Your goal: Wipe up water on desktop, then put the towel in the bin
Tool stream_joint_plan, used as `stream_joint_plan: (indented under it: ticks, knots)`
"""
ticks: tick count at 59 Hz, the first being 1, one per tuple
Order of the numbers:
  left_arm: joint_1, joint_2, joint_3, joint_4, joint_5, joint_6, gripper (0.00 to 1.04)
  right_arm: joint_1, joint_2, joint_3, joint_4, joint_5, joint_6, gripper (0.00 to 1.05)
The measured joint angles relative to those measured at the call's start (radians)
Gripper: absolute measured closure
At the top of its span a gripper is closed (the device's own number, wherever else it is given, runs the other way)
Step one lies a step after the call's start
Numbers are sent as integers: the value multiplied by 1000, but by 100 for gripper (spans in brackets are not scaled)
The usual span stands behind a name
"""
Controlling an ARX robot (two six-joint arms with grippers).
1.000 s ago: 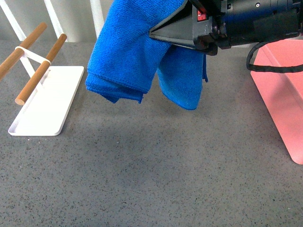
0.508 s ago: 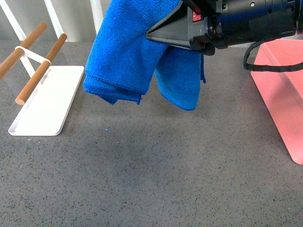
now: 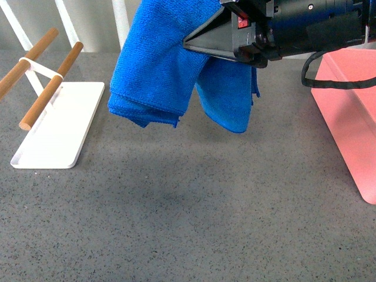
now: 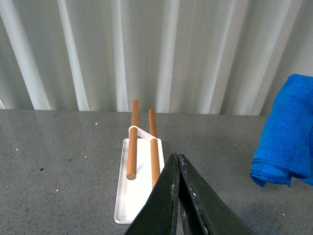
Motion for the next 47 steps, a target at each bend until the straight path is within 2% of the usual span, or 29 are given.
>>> stream_joint_plan:
  ticks: [7,13,26,30,36,39,43,47]
  knots:
    - [0,-35,0,-35,0,0,101,0,0,0,0,2,0,101]
    - [0,-165,0,-198,1,0,101,0,0,0,0,5,-1,101]
    - [0,-204,0,-211,1,0,101,5,-2,0,0,16,0,101]
    - [0,-204,0,-211,1,0,93,6,-2,-1,0,21,0,101]
    - [0,-204,0,-211,0,0,67,5,-1,-1,-23,27,-6,101]
    - [0,-204,0,-211,0,0,55,1,6,0,-78,48,-34,101]
    - [0,-204,0,-211,0,0,44,-6,22,6,-156,57,-71,101]
    - [0,-204,0,-211,0,0,33,-10,58,29,-293,143,-165,101]
